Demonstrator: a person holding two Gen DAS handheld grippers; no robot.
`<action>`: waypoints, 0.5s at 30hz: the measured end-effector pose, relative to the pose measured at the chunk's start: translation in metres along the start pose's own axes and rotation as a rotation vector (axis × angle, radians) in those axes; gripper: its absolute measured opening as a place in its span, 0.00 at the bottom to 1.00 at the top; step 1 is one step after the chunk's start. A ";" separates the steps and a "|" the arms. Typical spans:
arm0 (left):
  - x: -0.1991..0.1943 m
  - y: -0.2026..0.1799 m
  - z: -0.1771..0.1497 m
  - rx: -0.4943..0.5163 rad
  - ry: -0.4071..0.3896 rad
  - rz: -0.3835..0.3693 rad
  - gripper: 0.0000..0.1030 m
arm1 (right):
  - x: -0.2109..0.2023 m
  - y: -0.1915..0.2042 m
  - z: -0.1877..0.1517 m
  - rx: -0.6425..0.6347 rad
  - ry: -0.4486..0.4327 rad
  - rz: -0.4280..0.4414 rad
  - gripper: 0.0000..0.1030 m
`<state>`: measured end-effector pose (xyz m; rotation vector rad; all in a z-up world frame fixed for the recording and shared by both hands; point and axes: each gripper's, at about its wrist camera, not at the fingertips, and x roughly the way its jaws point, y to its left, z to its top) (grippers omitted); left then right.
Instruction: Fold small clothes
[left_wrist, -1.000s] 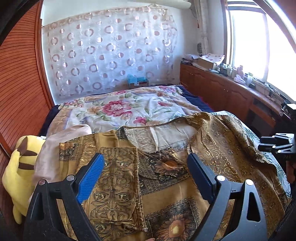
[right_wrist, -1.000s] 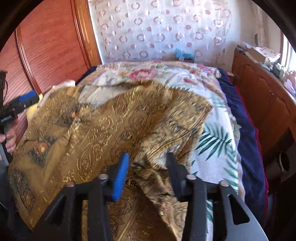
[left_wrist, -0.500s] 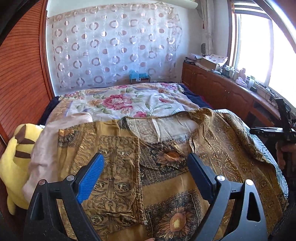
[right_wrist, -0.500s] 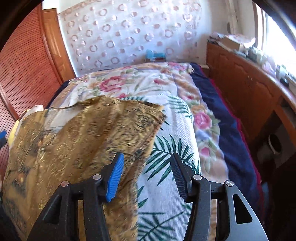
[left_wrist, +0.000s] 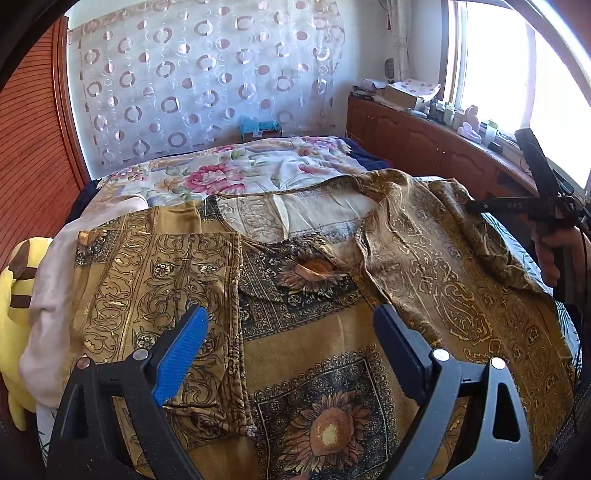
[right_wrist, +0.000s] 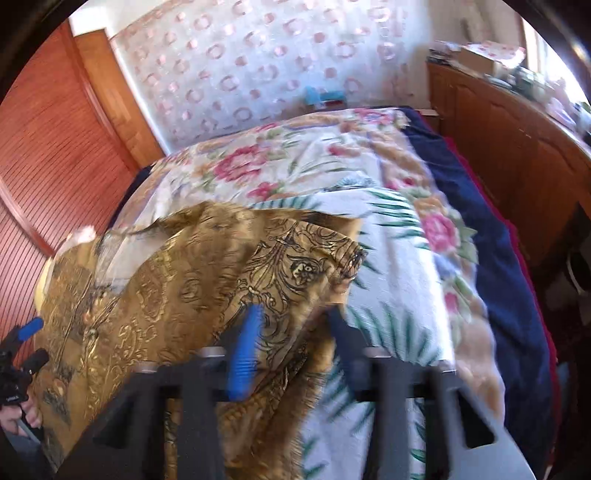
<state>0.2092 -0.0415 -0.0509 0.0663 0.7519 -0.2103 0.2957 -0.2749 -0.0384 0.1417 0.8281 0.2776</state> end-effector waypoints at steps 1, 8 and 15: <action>-0.001 0.001 0.000 -0.002 0.000 0.000 0.89 | 0.001 0.006 0.001 -0.029 -0.008 -0.018 0.10; -0.001 0.007 -0.001 -0.019 0.002 0.007 0.89 | -0.007 0.053 0.013 -0.164 -0.078 0.056 0.07; -0.005 0.018 0.001 -0.040 -0.005 -0.004 0.89 | 0.002 0.083 0.013 -0.252 -0.039 0.188 0.21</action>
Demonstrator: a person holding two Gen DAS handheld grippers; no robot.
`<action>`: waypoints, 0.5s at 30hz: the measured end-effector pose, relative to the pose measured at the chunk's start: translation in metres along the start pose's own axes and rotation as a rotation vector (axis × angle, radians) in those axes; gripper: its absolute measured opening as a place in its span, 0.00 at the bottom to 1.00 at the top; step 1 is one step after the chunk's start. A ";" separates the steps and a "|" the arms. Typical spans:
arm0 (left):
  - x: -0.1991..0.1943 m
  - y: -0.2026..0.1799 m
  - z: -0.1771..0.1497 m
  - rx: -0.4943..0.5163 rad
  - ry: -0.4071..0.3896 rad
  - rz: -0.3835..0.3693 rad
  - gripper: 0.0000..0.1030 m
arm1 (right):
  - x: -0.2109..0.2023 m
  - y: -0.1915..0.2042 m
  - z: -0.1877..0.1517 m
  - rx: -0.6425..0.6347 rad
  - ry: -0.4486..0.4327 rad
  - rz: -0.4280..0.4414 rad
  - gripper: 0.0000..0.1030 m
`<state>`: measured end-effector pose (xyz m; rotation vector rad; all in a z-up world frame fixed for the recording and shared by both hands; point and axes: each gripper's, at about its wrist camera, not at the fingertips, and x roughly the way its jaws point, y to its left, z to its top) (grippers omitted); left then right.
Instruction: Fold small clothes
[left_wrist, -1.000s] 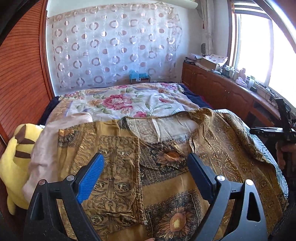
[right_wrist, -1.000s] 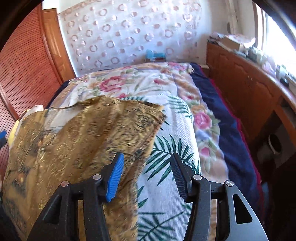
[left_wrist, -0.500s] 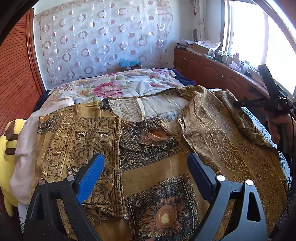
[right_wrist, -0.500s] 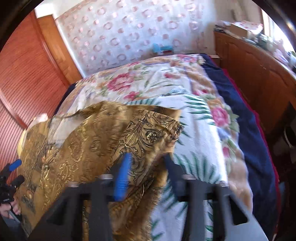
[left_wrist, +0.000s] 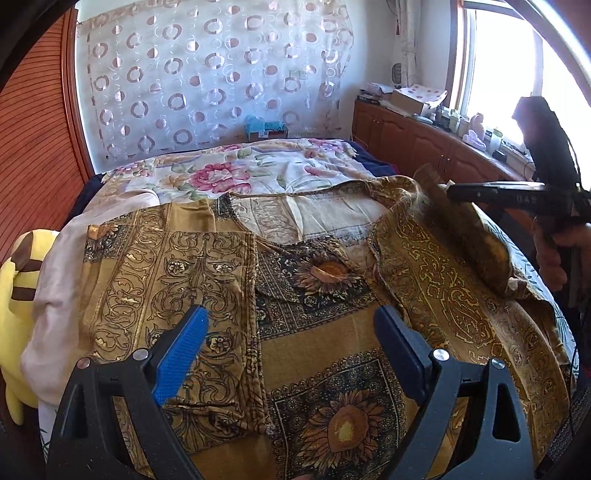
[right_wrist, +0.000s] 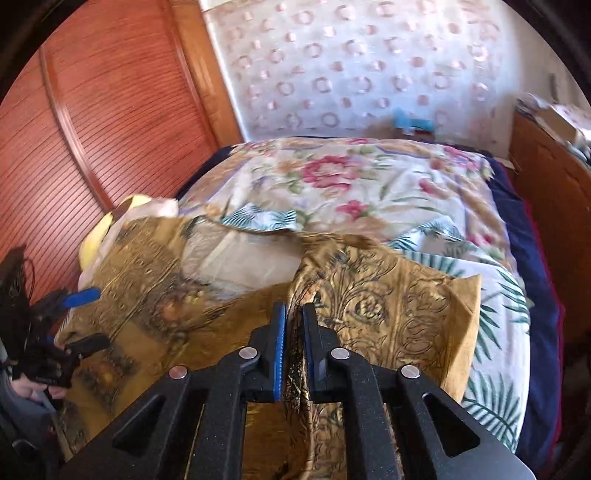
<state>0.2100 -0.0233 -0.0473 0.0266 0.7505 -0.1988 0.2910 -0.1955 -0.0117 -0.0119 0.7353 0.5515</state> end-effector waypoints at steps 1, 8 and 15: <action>-0.001 0.003 0.001 -0.003 0.000 0.001 0.89 | 0.000 0.001 -0.001 -0.019 -0.002 -0.015 0.27; -0.014 0.036 0.006 -0.021 -0.027 -0.005 0.89 | 0.000 -0.023 -0.012 -0.023 -0.018 -0.198 0.60; -0.016 0.086 0.012 -0.032 -0.013 0.096 0.89 | 0.032 -0.056 -0.036 -0.012 0.072 -0.341 0.60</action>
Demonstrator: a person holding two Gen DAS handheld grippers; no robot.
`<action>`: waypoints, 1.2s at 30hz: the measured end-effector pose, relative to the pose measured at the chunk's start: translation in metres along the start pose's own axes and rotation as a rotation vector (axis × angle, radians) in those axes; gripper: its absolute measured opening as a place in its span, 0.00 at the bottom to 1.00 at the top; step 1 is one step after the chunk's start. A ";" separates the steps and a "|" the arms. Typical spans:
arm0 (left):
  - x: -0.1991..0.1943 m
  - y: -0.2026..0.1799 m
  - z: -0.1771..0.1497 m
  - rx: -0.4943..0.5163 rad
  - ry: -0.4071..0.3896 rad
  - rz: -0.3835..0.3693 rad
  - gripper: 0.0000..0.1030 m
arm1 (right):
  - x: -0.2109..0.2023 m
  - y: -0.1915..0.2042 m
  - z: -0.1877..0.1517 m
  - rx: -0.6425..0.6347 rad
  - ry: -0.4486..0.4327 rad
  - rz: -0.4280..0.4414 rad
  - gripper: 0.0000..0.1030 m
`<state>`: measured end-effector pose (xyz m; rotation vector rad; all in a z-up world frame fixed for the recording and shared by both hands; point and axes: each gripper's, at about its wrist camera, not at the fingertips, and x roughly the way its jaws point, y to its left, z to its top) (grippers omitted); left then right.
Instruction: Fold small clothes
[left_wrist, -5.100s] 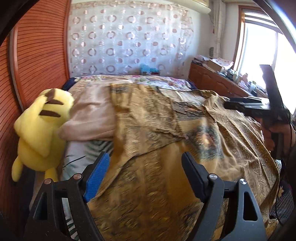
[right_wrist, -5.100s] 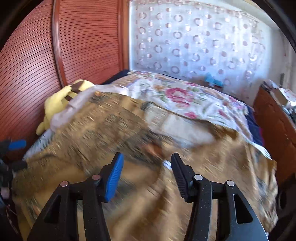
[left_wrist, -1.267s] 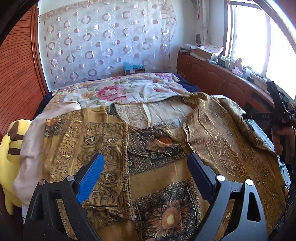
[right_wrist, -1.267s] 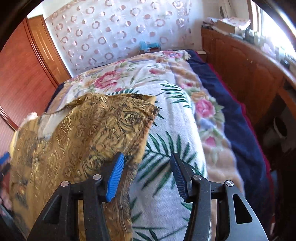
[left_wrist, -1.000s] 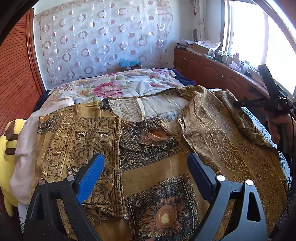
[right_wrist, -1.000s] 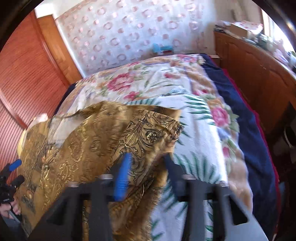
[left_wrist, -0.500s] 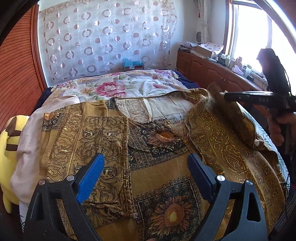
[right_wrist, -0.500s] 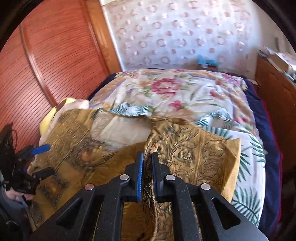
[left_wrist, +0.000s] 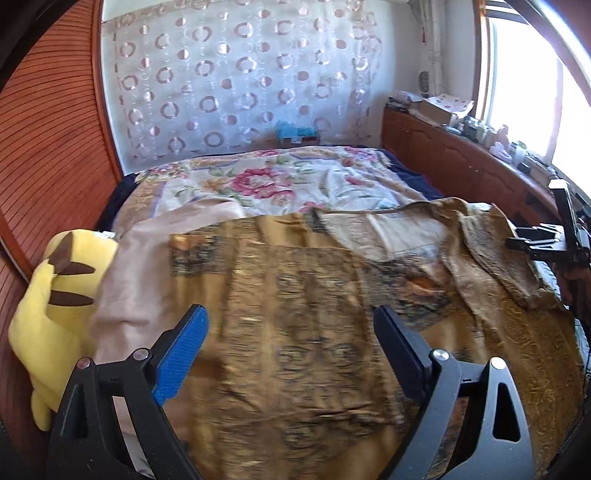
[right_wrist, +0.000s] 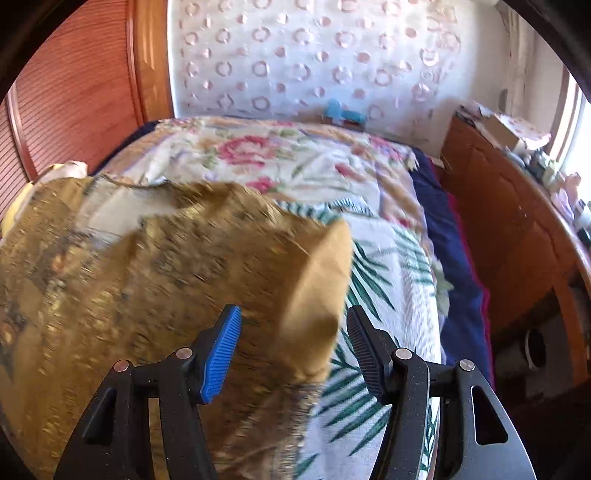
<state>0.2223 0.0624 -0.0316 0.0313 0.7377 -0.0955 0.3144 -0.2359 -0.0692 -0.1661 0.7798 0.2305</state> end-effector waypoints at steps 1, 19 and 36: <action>0.002 0.009 0.001 -0.011 0.005 0.006 0.89 | 0.005 -0.002 -0.001 0.002 0.006 -0.004 0.60; 0.078 0.091 0.022 -0.151 0.172 -0.018 0.48 | 0.003 -0.015 -0.012 0.057 0.001 0.019 0.64; 0.088 0.088 0.031 -0.168 0.176 -0.029 0.31 | 0.001 -0.016 -0.011 0.059 0.002 0.015 0.67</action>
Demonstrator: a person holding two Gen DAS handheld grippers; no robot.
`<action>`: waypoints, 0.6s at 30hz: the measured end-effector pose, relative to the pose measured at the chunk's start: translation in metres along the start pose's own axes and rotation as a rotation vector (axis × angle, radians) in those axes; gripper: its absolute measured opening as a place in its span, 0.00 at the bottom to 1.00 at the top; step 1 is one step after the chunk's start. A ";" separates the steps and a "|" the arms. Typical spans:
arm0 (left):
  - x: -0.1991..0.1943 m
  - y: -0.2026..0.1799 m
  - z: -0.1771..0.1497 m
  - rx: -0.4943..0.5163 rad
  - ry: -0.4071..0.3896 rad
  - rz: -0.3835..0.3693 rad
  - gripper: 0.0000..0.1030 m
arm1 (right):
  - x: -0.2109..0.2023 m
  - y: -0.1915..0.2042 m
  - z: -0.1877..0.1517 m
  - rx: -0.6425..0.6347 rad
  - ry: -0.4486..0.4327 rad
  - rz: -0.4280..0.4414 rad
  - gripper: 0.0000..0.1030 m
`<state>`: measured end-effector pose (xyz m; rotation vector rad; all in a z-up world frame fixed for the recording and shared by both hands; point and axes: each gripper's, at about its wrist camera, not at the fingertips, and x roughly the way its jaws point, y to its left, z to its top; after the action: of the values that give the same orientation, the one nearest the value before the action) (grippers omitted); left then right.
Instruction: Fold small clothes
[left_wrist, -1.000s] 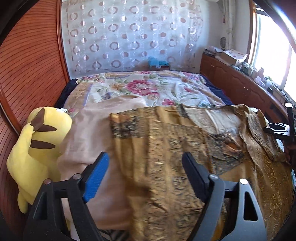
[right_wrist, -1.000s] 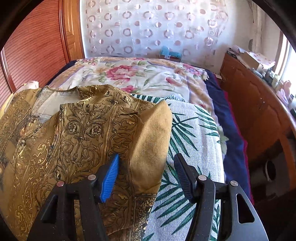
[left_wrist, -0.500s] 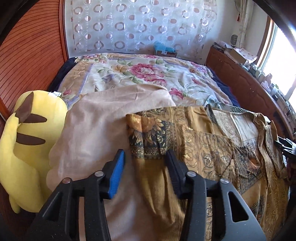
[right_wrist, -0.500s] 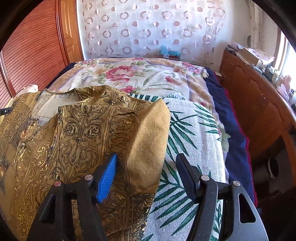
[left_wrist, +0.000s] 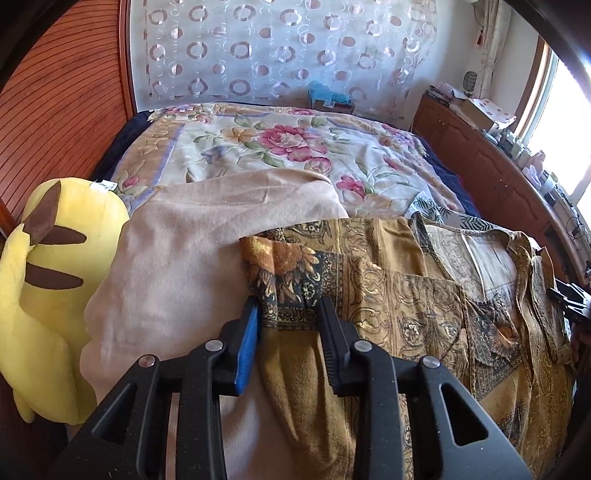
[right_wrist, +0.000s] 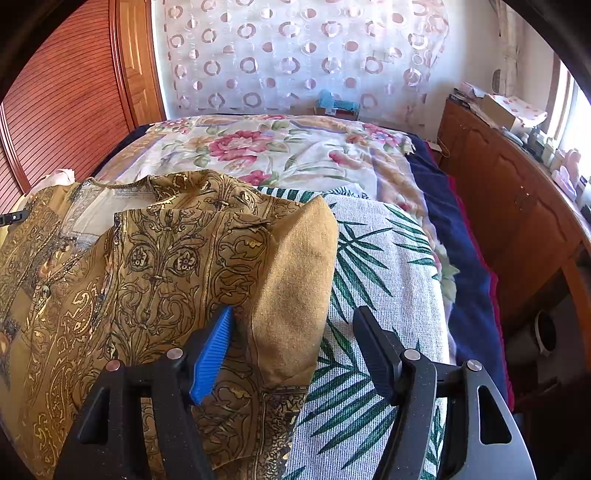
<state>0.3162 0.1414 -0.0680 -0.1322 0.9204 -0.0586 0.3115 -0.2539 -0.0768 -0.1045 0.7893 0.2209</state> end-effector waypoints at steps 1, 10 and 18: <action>0.000 0.000 0.000 0.002 0.001 0.003 0.31 | 0.000 0.000 0.000 0.000 0.000 -0.001 0.67; -0.004 -0.006 0.001 0.039 -0.012 -0.004 0.10 | -0.002 -0.001 -0.001 0.010 0.003 -0.008 0.70; -0.036 -0.025 0.004 0.092 -0.122 -0.018 0.06 | -0.002 -0.001 -0.001 0.010 0.003 -0.009 0.71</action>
<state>0.2978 0.1207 -0.0331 -0.0581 0.7929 -0.1080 0.3097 -0.2557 -0.0758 -0.0992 0.7925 0.2087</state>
